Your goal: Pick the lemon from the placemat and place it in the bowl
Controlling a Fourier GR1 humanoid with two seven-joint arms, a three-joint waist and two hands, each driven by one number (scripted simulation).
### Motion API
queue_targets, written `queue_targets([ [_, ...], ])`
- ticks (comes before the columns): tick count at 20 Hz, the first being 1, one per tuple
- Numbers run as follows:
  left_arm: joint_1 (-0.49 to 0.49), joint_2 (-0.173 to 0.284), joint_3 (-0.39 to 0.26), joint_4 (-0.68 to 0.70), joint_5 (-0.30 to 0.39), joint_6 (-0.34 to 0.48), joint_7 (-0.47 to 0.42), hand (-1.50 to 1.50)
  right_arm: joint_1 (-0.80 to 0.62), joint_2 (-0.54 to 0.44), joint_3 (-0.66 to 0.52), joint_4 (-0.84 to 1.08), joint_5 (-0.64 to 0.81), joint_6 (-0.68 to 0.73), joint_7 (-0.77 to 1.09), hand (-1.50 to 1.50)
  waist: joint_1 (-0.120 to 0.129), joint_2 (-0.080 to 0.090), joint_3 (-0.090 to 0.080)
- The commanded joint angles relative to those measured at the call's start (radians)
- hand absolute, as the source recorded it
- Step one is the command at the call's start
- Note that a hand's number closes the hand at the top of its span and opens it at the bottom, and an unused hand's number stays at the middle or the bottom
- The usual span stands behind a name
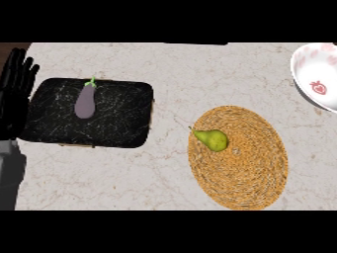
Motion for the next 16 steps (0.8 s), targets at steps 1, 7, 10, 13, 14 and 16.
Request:
queue_targets([
  [1,0.0,0.005,0.016,0.025,0.024,-0.023,-0.013,0.0,0.016,0.076,0.031,0.023,0.047,-0.147,0.05,1.5,0.009,0.007,0.001],
  [7,0.012,0.003,0.007,-0.032,0.025,-0.019,0.013,0.0,0.031,0.107,-0.043,0.131,-0.012,-0.146,0.17,-1.5,0.017,0.008,0.002],
  [10,0.011,0.003,-0.015,-0.082,0.002,0.0,0.049,0.0,0.014,0.15,-0.08,0.145,-0.055,-0.119,0.176,-1.5,0.017,0.004,0.003],
  [13,-0.013,0.009,0.005,-0.035,0.017,-0.003,0.057,0.0,0.04,0.171,-0.165,0.155,-0.143,-0.116,0.097,-1.5,0.012,0.013,0.005],
  [14,0.01,0.009,0.005,-0.025,0.01,-0.013,0.017,0.0,0.033,0.163,-0.186,0.15,-0.165,-0.109,0.09,-1.5,0.011,0.012,0.004],
  [16,0.027,-0.008,0.004,-0.062,0.012,0.004,0.016,0.0,0.054,0.158,-0.232,0.137,-0.211,-0.14,0.051,-1.5,0.009,0.008,0.005],
])
